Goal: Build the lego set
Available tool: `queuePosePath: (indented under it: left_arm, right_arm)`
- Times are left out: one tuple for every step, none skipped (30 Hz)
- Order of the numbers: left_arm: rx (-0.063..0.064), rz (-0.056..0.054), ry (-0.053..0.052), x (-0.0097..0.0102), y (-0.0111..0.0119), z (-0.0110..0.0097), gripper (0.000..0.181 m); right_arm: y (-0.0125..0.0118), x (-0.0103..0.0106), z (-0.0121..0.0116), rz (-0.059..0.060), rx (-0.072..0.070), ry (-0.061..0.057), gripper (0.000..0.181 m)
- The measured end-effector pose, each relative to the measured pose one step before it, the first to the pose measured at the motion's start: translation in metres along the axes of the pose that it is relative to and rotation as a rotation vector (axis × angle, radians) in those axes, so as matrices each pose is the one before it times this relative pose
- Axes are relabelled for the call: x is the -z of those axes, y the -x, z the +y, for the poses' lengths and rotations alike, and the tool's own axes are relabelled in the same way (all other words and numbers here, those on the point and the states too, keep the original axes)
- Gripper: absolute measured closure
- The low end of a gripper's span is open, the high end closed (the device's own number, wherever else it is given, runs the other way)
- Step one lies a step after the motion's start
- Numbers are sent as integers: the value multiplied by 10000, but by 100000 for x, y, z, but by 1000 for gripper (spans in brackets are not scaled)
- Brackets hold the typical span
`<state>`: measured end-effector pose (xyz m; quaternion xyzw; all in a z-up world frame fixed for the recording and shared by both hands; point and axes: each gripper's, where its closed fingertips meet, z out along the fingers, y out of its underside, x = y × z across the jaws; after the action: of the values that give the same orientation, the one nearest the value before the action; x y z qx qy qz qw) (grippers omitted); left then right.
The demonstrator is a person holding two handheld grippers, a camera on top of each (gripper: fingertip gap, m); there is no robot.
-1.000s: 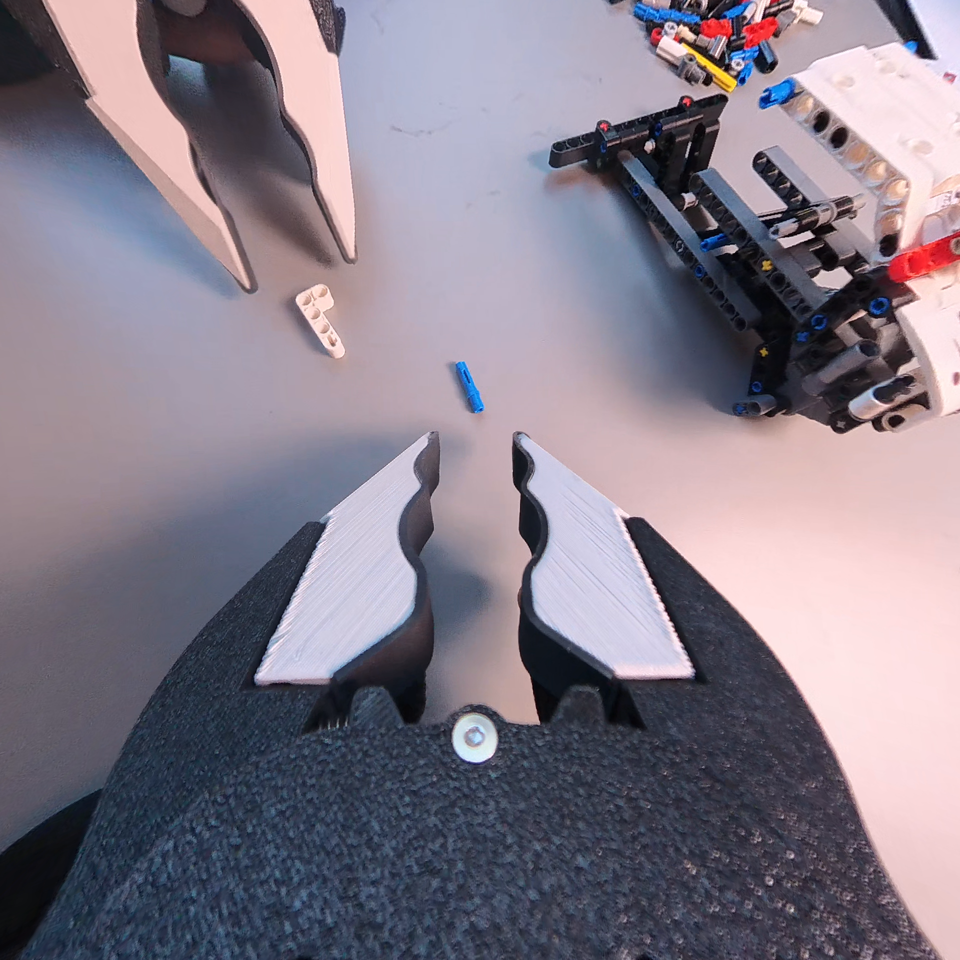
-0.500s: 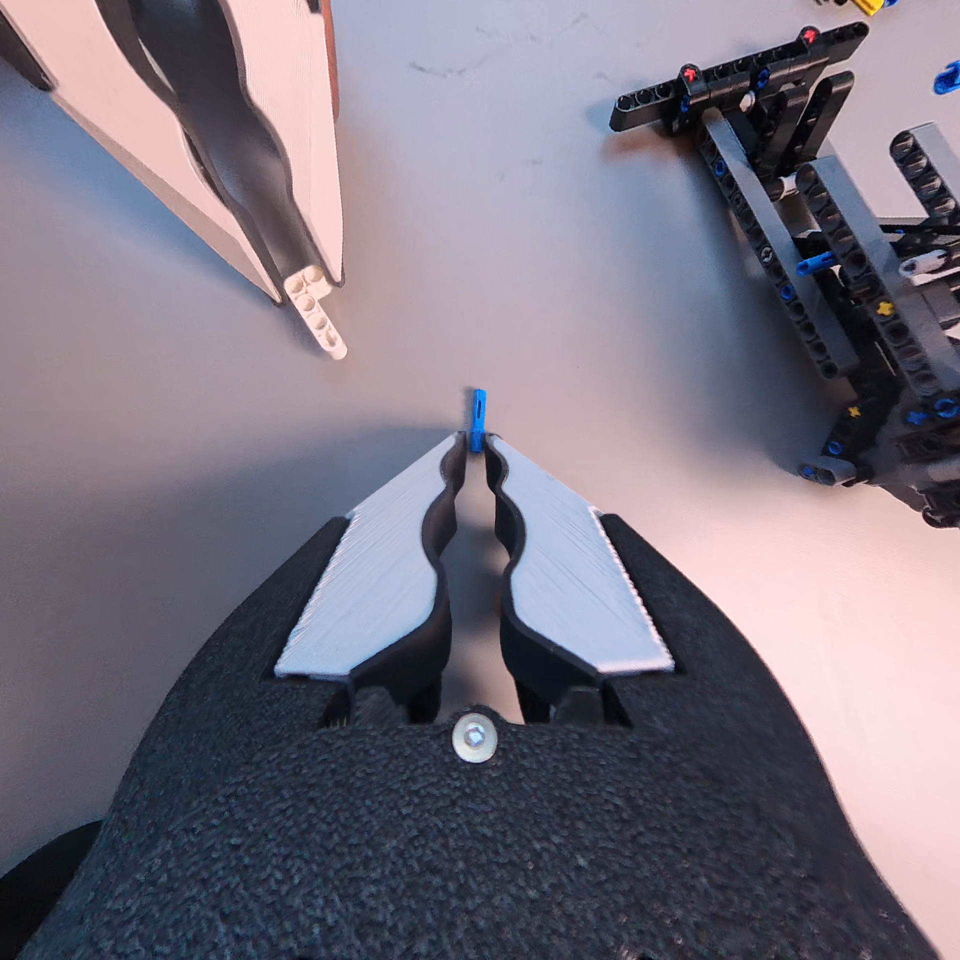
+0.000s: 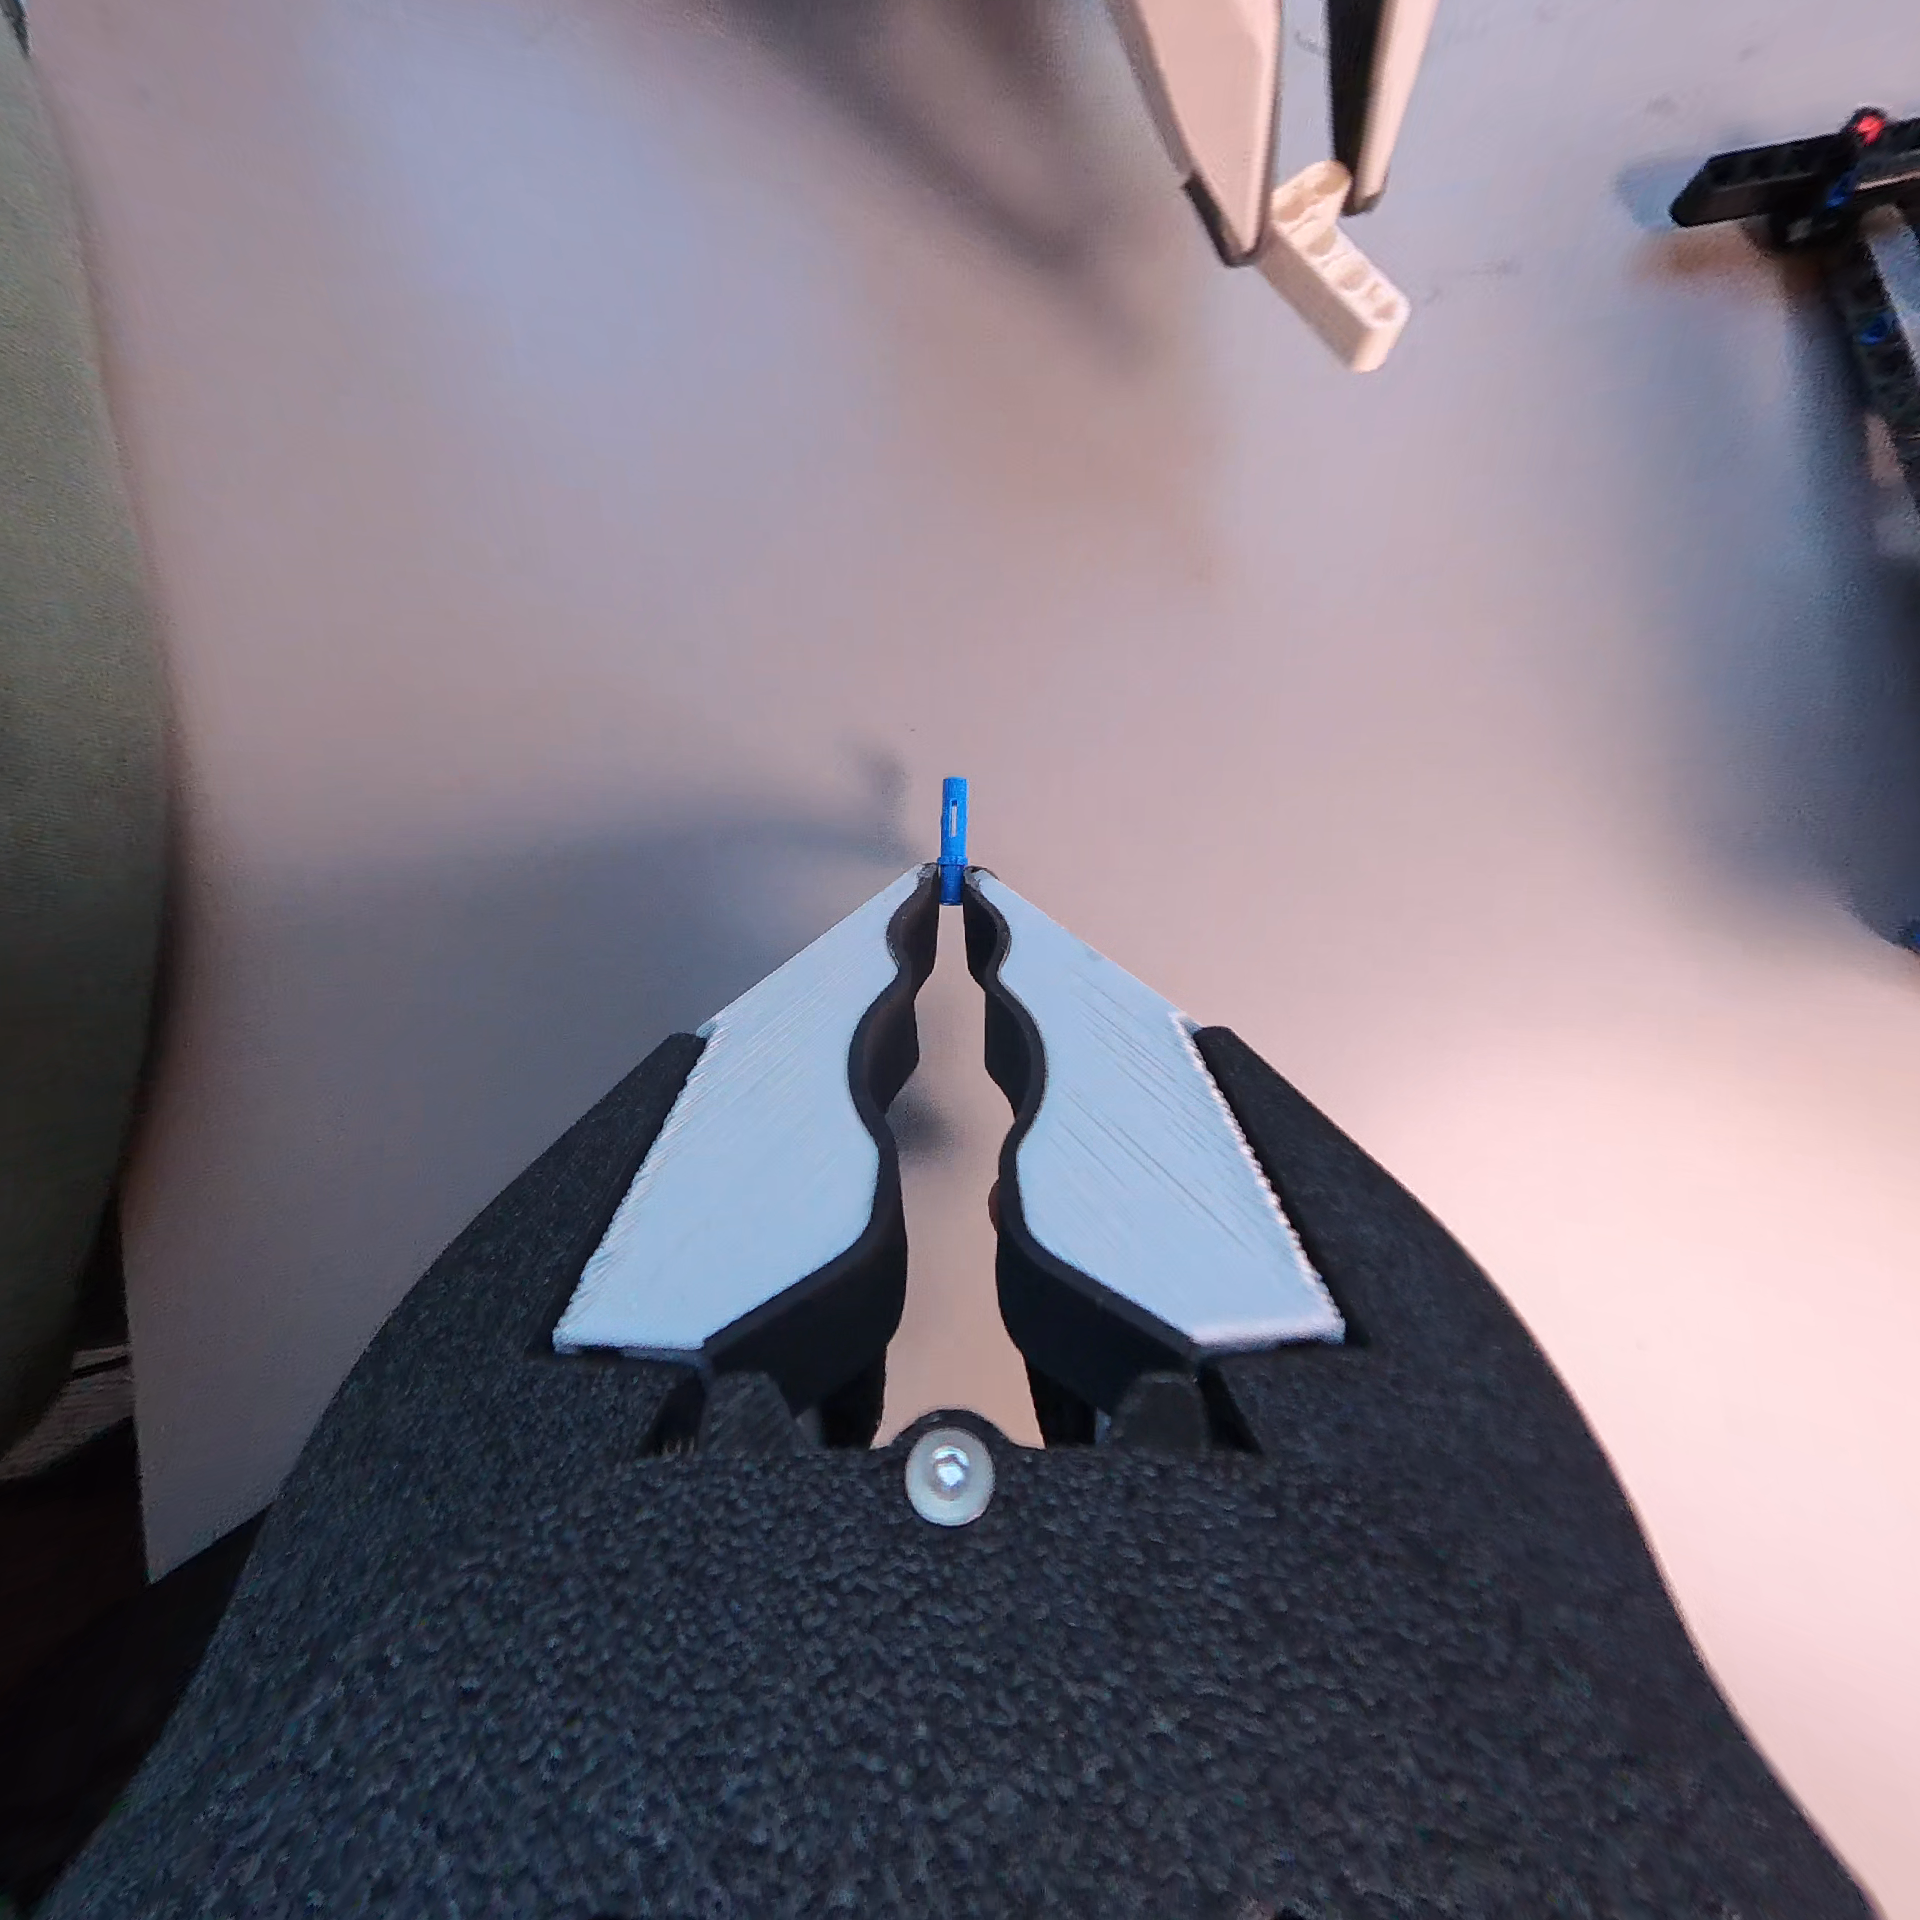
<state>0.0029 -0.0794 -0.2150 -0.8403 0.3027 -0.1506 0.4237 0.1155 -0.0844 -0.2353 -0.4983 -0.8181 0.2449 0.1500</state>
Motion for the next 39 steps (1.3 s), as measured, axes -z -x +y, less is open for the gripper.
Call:
queuePosePath:
  left_arm:
    - [68,-47,-33,-1,171,-16,166]
    - [62,-38,-3,-20,139,44,166]
    - [36,-59,18,-30,141,68,166]
    - [-3,-118,-12,17,208,26,166]
    - [-2,-133,-16,54,245,-12,166]
    - [33,-164,-37,83,333,-57,166]
    - [69,-177,-78,115,386,-131,166]
    - [120,-204,-101,134,484,-147,166]
    - [139,-158,-108,158,439,-162,166]
    - [146,-204,-129,182,529,-167,166]
    - [145,-262,-110,189,623,-136,166]
    - [106,-264,-76,190,646,-71,166]
    - [71,-282,-73,190,661,-58,166]
    - [99,-273,-73,187,653,-57,166]
    - [146,-274,-70,196,670,-68,166]
    - [159,-300,-77,217,726,-86,166]
    - [129,-287,-117,243,721,-171,166]
    - [99,-240,-104,253,650,-168,166]
    - [53,-215,-63,223,592,-115,166]
    - [20,-191,-31,189,538,-35,165]
    - [28,-152,-6,144,458,23,165]
    - [60,-121,16,115,399,67,165]
    - [57,-107,4,93,347,29,165]
    - [33,-114,9,84,345,37,165]
    - [10,-144,41,83,379,68,165]
    - [-5,-214,49,92,490,70,166]
    - [-13,-216,40,115,513,66,166]
    - [24,-190,64,100,496,102,166]
    - [60,-109,33,92,395,75,166]
    - [83,1,19,68,224,70,166]
    - [66,44,-24,46,104,15,166]
    - [17,58,-24,9,18,16,166]
    - [-27,29,28,-22,-24,73,166]
    - [-66,22,26,-40,-83,51,166]
    - [-66,41,5,-37,-162,14,166]
    - [-60,87,-1,-33,-247,-16,166]
    - [-111,211,-46,-27,-469,-91,166]
    - [-178,293,-142,14,-631,-234,166]
    - [-137,134,-120,16,-430,-256,165]
  right_arm:
    - [42,-450,-83,50,113,63,177]
    - [39,-457,-256,0,84,-27,177]
    - [12,-442,-440,-11,62,-110,177]
    - [8,-421,-512,1,89,-115,177]
    - [-121,-388,-613,95,160,-144,177]
    - [-306,-380,-705,180,134,-166,177]
    - [-412,-397,-751,191,64,-171,177]
    - [-478,-412,-669,191,15,-104,177]
    - [-652,-392,-643,273,47,-74,177]
    - [-856,-372,-642,351,2,-72,177]
    - [-824,-385,-614,258,-113,-44,177]
    - [-979,-390,-629,289,-227,-71,177]
    - [-1132,-394,-631,336,-297,-86,177]
    - [-1053,-442,-537,256,-298,-51,177]
    - [-961,-472,-531,219,-208,-57,177]
    - [-879,-541,-557,227,-78,-83,177]
    - [-523,-640,-428,63,-10,17,177]
    - [-160,-719,-372,-99,-12,86,177]
    - [11,-708,-509,-129,-15,28,177]
    - [79,-706,-552,-122,-33,21,177]
    - [186,-700,-459,-153,-2,85,177]
    - [140,-662,-452,-100,51,73,177]
    - [53,-626,-416,-31,77,95,177]
    - [51,-589,-336,-33,89,133,177]
    - [-62,-517,-356,10,71,90,177]
    - [-133,-445,-445,29,13,4,177]
    - [-113,-371,-361,-24,-71,27,177]
    - [-174,-293,-355,1,-98,-8,177]
    - [-142,-224,-274,-1,-93,0,177]
    - [-84,-181,-9,-19,-66,127,176]
    - [16,-117,113,-42,4,150,171]
    - [-35,-33,14,20,4,13,162]
    - [12,112,-62,-19,-28,-101,159]
    - [18,235,-18,-51,-85,-124,157]
    - [-204,424,-44,52,-114,-183,154]
    - [-233,649,-121,56,-66,-280,153]
    - [-119,852,-259,-12,-24,-443,153]
    - [-128,968,-268,-42,-45,-500,153]
    - [-49,1058,-208,-102,-42,-524,153]
